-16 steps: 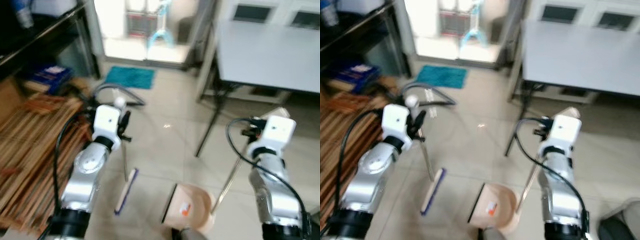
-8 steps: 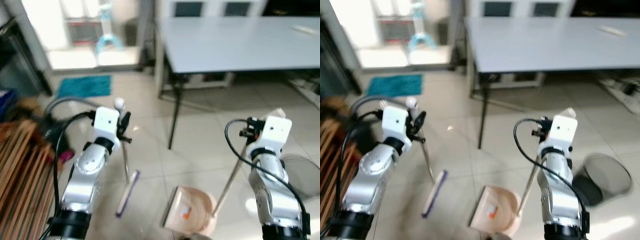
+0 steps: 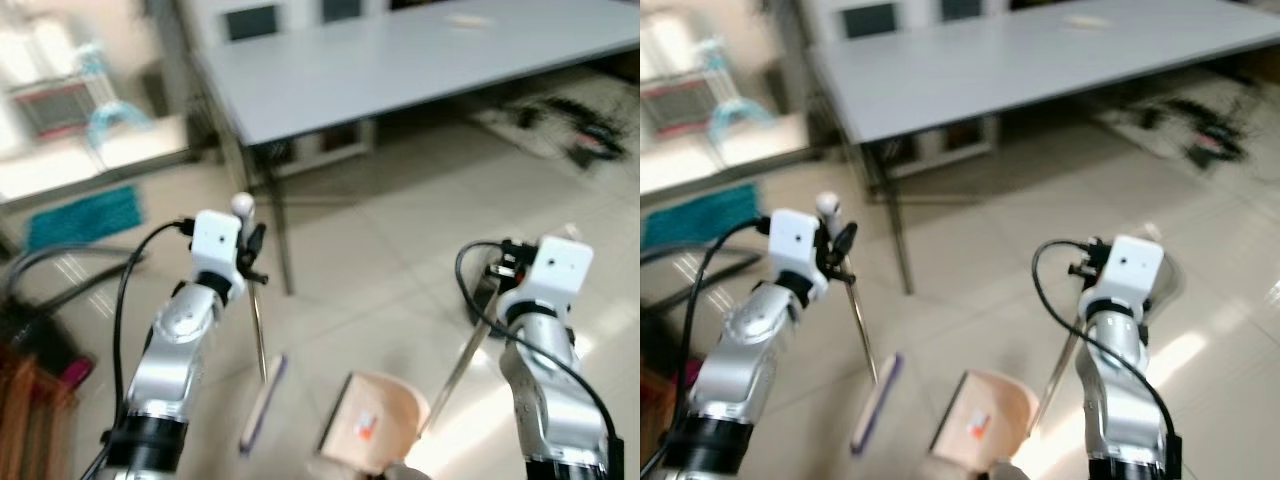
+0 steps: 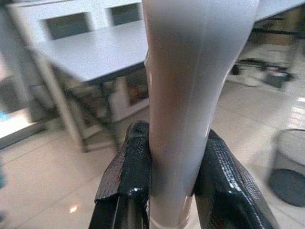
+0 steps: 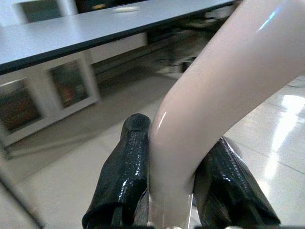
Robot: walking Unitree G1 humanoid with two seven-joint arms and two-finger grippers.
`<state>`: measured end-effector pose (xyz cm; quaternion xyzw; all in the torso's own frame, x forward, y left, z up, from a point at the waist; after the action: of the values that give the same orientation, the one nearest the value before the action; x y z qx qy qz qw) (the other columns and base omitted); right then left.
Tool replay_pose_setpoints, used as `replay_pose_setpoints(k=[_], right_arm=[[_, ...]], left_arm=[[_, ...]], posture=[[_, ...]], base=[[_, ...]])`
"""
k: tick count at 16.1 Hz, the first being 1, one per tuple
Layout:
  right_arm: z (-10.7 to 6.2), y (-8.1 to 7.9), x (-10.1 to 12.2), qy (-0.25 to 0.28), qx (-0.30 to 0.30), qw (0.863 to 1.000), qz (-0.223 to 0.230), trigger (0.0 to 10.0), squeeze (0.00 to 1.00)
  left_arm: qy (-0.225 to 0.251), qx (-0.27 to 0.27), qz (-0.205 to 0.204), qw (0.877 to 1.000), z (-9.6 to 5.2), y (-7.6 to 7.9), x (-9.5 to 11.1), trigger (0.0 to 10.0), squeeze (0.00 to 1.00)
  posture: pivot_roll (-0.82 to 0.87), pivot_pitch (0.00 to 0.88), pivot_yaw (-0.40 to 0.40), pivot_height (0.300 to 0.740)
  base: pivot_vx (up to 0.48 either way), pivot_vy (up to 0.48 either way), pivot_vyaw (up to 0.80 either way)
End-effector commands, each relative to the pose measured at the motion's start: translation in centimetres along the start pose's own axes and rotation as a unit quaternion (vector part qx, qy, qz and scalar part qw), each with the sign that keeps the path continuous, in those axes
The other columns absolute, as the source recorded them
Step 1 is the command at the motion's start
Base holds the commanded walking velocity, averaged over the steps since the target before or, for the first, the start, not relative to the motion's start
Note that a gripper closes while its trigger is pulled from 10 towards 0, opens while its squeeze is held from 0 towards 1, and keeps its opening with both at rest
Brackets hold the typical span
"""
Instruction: Sweep floor
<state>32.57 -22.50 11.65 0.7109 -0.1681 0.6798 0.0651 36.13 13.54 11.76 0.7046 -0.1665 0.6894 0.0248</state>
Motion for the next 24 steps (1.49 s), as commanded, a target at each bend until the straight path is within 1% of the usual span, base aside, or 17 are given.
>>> replay_pose_setpoints(k=[1,2,4,6,7,9,13,16,19,24], right_arm=[[0.2,-0.4,1.5,0.022,0.005,1.0,0.006,10.0,0.0],[0.4,-0.5,1.6,0.023,0.01,1.0,0.002,10.0,0.0],[0.5,-0.6,1.7,0.023,0.016,1.0,-0.005,10.0,0.0],[0.6,-0.6,1.8,0.024,0.017,1.0,-0.007,10.0,0.0],[0.6,-0.5,1.9,0.024,0.017,1.0,-0.009,10.0,0.0],[0.6,-0.5,2.1,0.027,0.019,0.999,-0.014,10.0,0.0],[0.6,-0.5,2.1,0.027,0.018,0.999,-0.017,10.0,0.0],[0.4,-0.5,2.0,0.026,0.02,0.999,-0.022,10.0,0.0],[0.4,-0.7,1.9,0.023,0.023,0.999,-0.023,10.0,0.0],[0.2,-0.7,1.5,0.018,0.021,0.999,-0.021,10.0,0.0]], left_arm=[[0.017,0.007,-0.008,1.0,0.3,-0.6,1.2,10.0,0.0],[0.016,0.014,-0.018,1.0,0.2,-0.8,1.2,10.0,0.0],[0.012,0.022,-0.007,1.0,0.0,-1.1,0.8,10.0,0.0],[0.017,0.029,0.008,0.999,-0.1,-1.2,0.9,10.0,0.0],[0.028,0.034,0.028,0.999,-0.2,-1.3,1.2,10.0,0.0],[0.029,0.034,0.024,0.999,-0.1,-1.2,1.3,10.0,0.0],[0.033,0.037,0.047,0.998,0.0,-1.3,1.4,10.0,0.0],[0.038,0.031,0.033,0.998,0.2,-1.1,1.6,10.0,0.0],[0.045,0.023,0.035,0.998,0.4,-0.6,1.8,10.0,0.0],[0.05,0.013,0.04,0.998,0.8,-0.3,2.2,10.0,0.0]], posture=[[-0.01,0.025,0.075,0.74],[-0.01,0.022,0.067,0.74],[-0.02,0.017,0.057,0.74],[-0.02,0.014,0.054,0.74],[-0.02,0.01,0.05,0.74],[-0.02,0.005,0.051,0.74],[-0.02,0.001,0.056,0.74],[-0.03,0.001,0.054,0.74],[-0.03,0.004,0.055,0.74],[-0.03,0.009,0.061,0.74]], base=[[0.0,0.0,-0.8],[0.0,0.0,-0.8],[0.0,0.0,-0.8],[0.0,0.0,-0.8],[0.0,0.0,-0.8],[0.0,0.0,-0.8],[0.0,0.0,-0.8],[0.0,0.0,-0.8],[0.0,0.0,-0.8],[0.0,0.386,-0.8]])
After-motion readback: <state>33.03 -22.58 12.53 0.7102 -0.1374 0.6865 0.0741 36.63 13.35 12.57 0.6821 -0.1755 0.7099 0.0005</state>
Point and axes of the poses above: a point about 5 cm out from each wrist's last joint towards the gripper, its own z axis pointing out of the wrist towards the gripper, its own x axis along the axis of the wrist's last joint, y = z × x, the point moved 6 cm from there along z, pointing out of the wrist towards the gripper, and after that the axes turned 7 degrees about z, right-handed, at the moved point
